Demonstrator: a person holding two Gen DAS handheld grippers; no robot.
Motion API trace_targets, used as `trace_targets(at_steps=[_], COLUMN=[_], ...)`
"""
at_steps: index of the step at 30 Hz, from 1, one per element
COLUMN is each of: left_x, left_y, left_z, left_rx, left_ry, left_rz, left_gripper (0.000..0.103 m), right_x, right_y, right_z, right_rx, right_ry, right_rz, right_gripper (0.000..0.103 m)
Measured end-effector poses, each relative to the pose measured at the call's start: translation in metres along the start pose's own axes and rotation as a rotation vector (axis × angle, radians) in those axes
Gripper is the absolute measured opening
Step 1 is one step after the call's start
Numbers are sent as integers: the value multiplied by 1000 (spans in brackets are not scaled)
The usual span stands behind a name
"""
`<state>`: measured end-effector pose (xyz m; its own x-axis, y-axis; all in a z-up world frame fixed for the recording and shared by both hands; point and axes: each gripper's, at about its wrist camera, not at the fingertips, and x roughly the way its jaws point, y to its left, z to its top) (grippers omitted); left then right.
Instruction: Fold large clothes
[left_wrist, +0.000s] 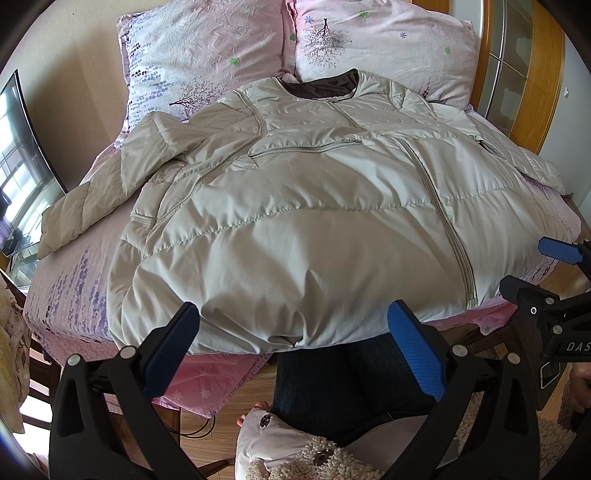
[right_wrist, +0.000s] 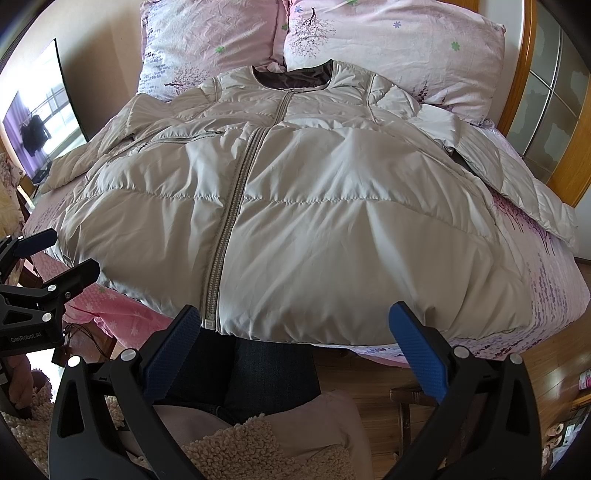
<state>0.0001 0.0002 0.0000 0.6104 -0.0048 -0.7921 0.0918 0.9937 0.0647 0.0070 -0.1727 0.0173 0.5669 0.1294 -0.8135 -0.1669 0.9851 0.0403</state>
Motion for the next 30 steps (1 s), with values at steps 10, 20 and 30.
trace_targets(at_steps=[10, 20, 30], left_x=[0, 0, 3], left_y=[0, 0, 0], left_z=[0, 0, 1], left_rx=[0, -1, -11], left_ry=[0, 1, 8], left_rz=[-1, -1, -14], left_gripper=[101, 101, 101], right_x=[0, 0, -1], right_y=[-1, 0, -1], right_z=[0, 1, 4], right_rx=[0, -1, 9], right_ry=[-1, -3, -7], right_rz=[1, 1, 15], right_gripper=[102, 102, 102])
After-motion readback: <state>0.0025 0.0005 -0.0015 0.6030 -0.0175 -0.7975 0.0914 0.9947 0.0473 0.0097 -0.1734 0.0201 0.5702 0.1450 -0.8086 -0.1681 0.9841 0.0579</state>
